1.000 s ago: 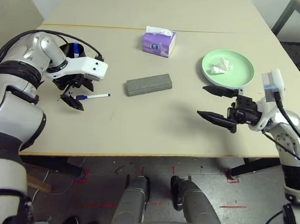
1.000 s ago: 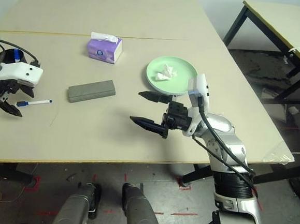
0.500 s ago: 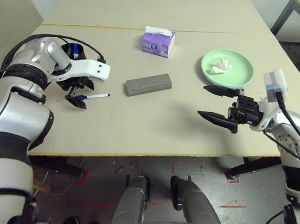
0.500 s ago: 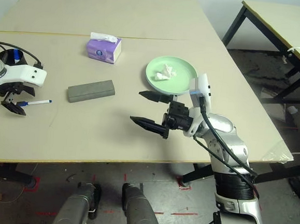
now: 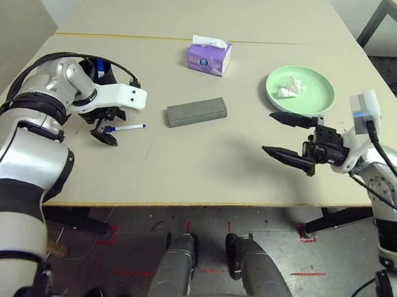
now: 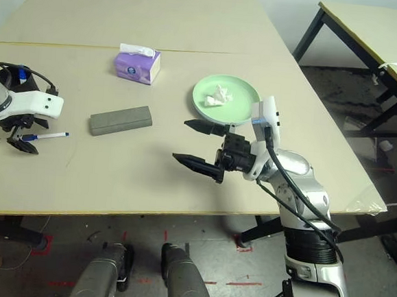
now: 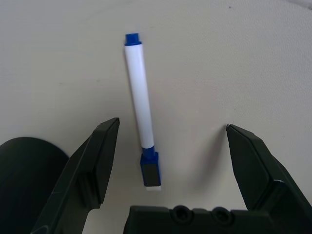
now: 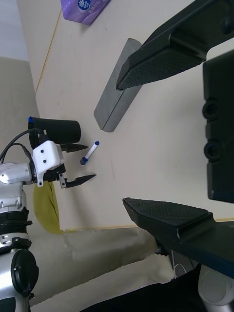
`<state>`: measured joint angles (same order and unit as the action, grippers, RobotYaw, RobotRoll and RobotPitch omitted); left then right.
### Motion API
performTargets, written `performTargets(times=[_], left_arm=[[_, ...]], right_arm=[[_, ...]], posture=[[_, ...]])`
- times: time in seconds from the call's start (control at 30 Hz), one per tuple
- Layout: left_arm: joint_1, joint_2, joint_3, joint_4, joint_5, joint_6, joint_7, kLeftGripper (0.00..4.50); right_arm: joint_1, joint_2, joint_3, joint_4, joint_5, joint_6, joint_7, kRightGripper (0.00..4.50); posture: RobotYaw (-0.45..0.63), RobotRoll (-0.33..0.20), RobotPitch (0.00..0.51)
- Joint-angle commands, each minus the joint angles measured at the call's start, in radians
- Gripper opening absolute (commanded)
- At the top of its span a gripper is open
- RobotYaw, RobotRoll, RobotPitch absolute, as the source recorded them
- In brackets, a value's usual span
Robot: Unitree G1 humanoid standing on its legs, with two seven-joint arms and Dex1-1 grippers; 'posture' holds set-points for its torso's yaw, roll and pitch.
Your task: Organize and tidy the items on the table.
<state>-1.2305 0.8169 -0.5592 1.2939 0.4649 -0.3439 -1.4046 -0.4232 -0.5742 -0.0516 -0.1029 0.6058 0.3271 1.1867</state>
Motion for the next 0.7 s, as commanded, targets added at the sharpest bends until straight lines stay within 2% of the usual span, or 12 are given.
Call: performTargets(times=[0.03,0.7], left_arm=[[0.014,-0.005,0.02,0.009,0.014,-0.003,0.003,4.45],[0.016,-0.024,0.045,0.017,0.041,0.002,0.027,4.45]], right_arm=[[-0.003,-0.012,-0.005,-0.023,0.01,0.011,-0.001,4.5],[0.003,-0.022,-0.01,-0.043,0.02,0.022,-0.014,4.5]], posture=[[-0.15,0.0,0.169],[-0.16,0.0,0.166]])
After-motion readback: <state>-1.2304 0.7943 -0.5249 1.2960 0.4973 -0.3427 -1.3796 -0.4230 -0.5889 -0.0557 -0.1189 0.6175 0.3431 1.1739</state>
